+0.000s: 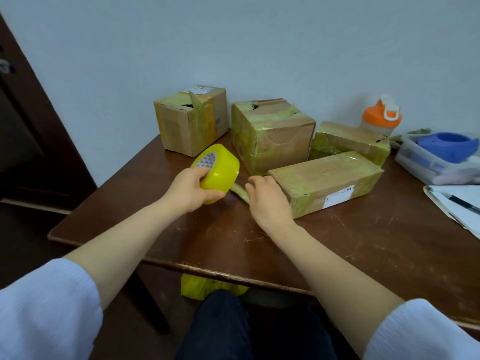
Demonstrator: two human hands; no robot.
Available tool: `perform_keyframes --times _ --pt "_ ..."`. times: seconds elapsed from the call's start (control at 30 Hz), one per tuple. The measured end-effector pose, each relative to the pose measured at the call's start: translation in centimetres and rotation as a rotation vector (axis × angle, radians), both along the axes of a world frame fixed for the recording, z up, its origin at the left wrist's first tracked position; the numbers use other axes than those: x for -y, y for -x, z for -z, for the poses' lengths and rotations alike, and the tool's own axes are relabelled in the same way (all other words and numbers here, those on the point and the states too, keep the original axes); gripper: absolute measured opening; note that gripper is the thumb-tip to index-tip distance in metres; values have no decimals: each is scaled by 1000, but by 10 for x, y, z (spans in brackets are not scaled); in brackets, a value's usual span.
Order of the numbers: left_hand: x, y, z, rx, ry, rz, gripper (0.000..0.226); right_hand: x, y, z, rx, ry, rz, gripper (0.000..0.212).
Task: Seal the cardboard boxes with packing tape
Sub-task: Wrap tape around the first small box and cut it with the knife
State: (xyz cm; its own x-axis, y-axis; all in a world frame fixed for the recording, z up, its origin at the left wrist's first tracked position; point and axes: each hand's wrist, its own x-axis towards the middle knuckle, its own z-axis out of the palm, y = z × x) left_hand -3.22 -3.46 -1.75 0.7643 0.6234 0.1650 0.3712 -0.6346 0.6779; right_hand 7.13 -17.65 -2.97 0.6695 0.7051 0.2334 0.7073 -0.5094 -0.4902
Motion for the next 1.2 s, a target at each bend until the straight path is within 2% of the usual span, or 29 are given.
perform_keyframes --times 0.07,0.1,0.13,0.23,0.33,0.4,0.5,0.6,0.73,0.87,0.93,1.03,1.13,1.2 --pt "12 2 -13 166 187 95 37 -3 -2 -18 -428 -287 -28 40" --pt "21 2 -18 218 252 131 39 -2 0 -26 -662 -404 -94 39" --pt "29 2 -22 256 293 164 40 2 2 -33 -808 -489 -169 33" --pt "47 0 -39 241 261 254 40 21 3 -45 -910 -657 -328 21" --pt "52 2 -72 144 90 316 37 50 1 -58 -921 -729 -337 14" --pt "56 0 -91 249 4 266 42 68 0 -66 -881 -697 -316 17" --pt "73 -10 -97 279 82 375 53 90 0 -71 -824 -654 -285 19" --pt "97 -17 -87 262 119 484 46 105 0 -71 -803 -627 -247 6" --pt "113 -21 -82 371 263 415 35 118 -5 -68 -750 -592 -176 6" --pt "119 -30 -81 348 273 380 9 124 -9 -68 -764 -589 -152 9" --pt "121 -36 -81 310 259 359 9 127 -12 -68 -767 -584 -132 9" --pt "125 -47 -81 243 56 334 9 132 -18 -71 -737 -523 -134 21" --pt "130 -58 -90 250 -195 318 10 137 -23 -76 -752 -389 -220 59" --pt "127 -68 -97 210 -289 306 12 141 -25 -78 -774 -370 -270 57"
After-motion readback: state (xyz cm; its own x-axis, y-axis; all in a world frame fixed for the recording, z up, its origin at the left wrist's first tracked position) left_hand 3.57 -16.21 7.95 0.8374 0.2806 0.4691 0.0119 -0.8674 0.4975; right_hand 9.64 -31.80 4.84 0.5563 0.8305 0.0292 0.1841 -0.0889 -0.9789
